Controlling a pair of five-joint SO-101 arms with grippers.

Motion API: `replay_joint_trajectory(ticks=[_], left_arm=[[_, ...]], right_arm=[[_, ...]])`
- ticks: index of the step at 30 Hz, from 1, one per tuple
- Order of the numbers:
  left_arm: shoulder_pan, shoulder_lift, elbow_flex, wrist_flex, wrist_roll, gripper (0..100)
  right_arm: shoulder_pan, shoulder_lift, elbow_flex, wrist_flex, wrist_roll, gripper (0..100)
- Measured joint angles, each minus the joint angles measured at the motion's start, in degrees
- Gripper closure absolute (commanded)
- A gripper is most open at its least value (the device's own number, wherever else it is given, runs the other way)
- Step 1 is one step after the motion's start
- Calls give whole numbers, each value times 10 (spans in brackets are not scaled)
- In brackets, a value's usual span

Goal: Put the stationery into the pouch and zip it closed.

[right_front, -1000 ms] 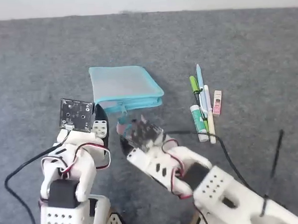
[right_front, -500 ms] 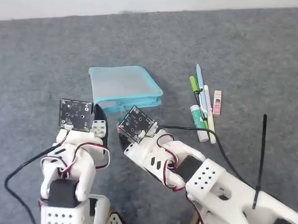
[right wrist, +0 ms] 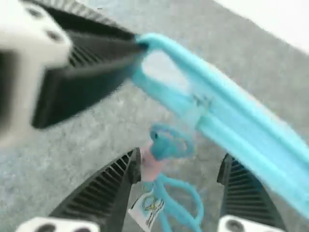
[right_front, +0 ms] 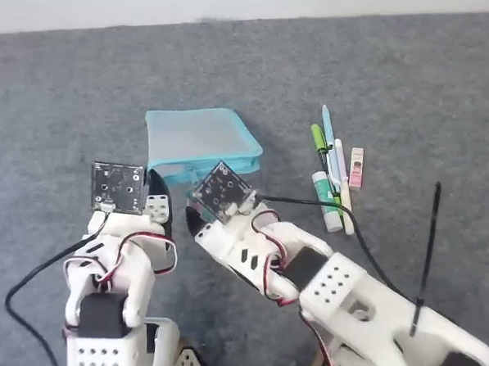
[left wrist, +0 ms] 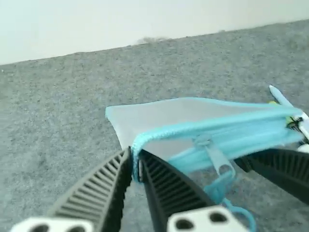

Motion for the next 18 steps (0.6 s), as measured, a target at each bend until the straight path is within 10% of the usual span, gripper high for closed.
replay_joint_trajectory(ticks=[18], left_arm=[[-36, -1, 25, -28, 0, 987]], right_arm=[[0, 138, -84, 0, -5, 735]])
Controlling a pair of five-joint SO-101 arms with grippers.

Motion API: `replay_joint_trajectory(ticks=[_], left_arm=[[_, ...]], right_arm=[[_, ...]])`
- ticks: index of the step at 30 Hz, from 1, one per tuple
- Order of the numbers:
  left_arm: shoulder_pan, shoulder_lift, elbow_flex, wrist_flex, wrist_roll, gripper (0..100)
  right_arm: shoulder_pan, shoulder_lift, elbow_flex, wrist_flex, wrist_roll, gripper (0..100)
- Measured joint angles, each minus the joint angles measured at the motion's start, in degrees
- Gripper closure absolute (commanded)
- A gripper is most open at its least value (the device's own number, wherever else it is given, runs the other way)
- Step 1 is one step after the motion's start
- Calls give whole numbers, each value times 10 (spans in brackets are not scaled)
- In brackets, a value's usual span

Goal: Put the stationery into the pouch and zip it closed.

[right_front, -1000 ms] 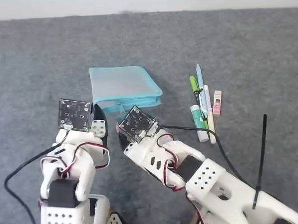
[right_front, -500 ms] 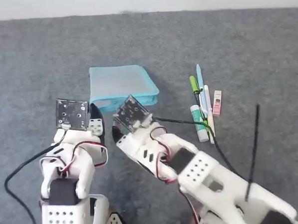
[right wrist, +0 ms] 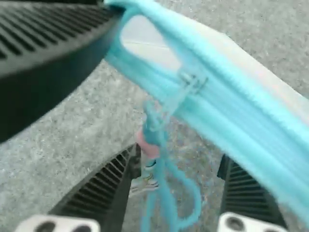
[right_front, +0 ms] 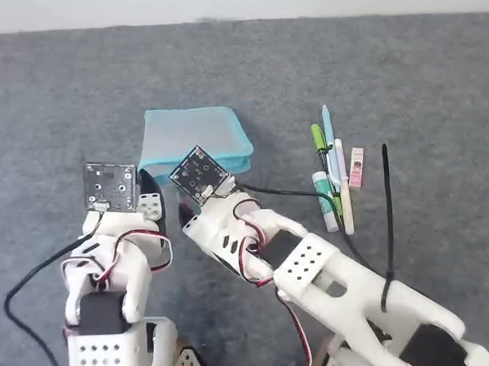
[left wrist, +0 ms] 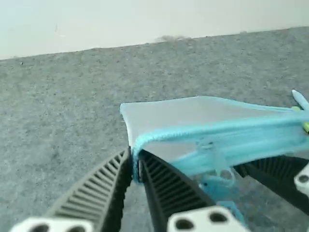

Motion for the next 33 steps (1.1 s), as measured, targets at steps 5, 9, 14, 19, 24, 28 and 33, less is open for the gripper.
replay_joint_trajectory(ticks=[5, 9, 14, 19, 24, 28, 33], left_arm=[[0, 0, -3, 1, 0, 987], [0, 1, -66, 38, 0, 987], [52, -1, -131, 87, 0, 987], [66, 0, -131, 87, 0, 987], [69, 0, -131, 87, 0, 987], [69, -2, -120, 79, 0, 987], [69, -5, -113, 73, 0, 987]], right_arm=[[0, 0, 0, 3, 0, 735], [0, -46, 0, 38, -2, 735], [0, -164, 47, 53, -2, 735], [-4, -265, 101, 53, -2, 735], [-35, -290, 111, 53, -2, 735], [-41, -293, 112, 53, -2, 735], [-40, -284, 112, 30, -2, 735]])
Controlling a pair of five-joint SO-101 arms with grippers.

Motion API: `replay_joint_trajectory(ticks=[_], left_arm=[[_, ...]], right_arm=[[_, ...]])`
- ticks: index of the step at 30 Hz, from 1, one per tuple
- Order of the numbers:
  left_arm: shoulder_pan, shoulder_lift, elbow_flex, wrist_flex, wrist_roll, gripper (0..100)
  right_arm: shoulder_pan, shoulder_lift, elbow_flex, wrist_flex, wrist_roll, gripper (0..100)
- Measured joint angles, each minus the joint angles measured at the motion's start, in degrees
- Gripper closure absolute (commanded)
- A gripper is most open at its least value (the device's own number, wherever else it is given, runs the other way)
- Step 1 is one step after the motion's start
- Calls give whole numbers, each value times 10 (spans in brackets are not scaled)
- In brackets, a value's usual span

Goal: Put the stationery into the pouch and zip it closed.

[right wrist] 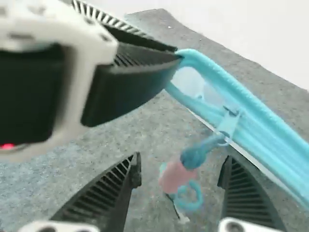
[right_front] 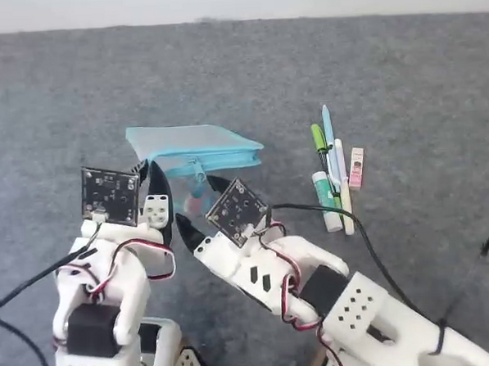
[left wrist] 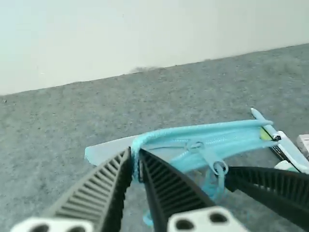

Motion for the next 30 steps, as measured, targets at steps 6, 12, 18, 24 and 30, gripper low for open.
replay_joint_trajectory(ticks=[6, 12, 18, 24, 30], left_arm=[[-15, 0, 0, 0, 0, 987], [-21, 2, 0, 0, 0, 987], [-25, -1, 18, -6, 0, 987], [-21, 2, 60, -33, 0, 987], [-21, 5, 97, -55, 0, 987]], right_arm=[[4, 40, 0, -38, 0, 736], [4, 44, 0, -40, 0, 934], [51, 44, 12, -39, 0, 998], [114, 47, 15, 22, 23, 991], [142, 47, -34, 151, 80, 991]])
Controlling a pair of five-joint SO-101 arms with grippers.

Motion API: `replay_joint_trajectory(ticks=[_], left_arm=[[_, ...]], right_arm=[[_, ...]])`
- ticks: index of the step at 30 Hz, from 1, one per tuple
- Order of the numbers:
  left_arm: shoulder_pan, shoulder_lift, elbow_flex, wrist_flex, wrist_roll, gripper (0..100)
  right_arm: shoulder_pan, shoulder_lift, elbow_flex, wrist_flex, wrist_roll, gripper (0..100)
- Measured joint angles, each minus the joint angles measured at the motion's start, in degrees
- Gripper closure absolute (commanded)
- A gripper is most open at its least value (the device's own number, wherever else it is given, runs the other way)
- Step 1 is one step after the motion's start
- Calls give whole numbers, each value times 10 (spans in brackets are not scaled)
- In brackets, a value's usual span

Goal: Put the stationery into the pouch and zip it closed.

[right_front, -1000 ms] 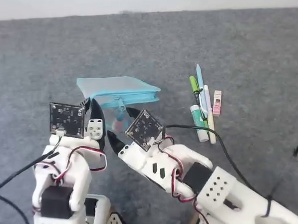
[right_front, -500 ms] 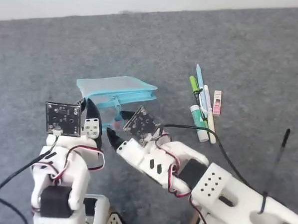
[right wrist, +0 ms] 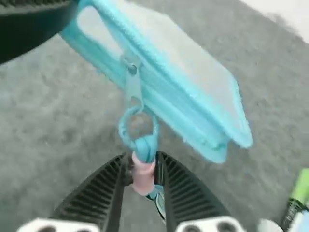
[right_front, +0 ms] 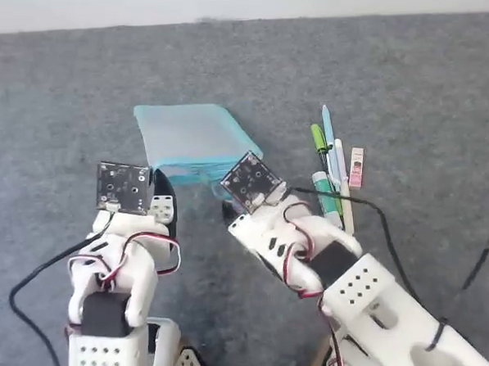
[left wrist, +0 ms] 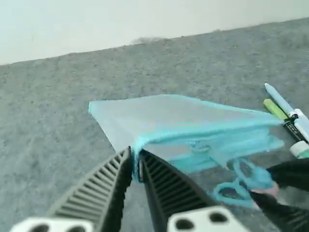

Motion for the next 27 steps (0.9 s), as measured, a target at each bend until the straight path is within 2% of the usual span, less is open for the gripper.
replay_joint_trajectory(ticks=[4, 10, 19, 27], left_arm=[[0, 0, 18, -4, 0, 987], [0, 0, 39, -20, 1, 987], [1, 0, 39, -20, 1, 987], [1, 0, 39, -20, 1, 988]], right_arm=[[47, -1, -62, 108, 8, 992], [95, -1, -73, 171, 57, 992], [107, -1, -73, 198, 71, 992], [160, -1, -73, 201, 86, 991]])
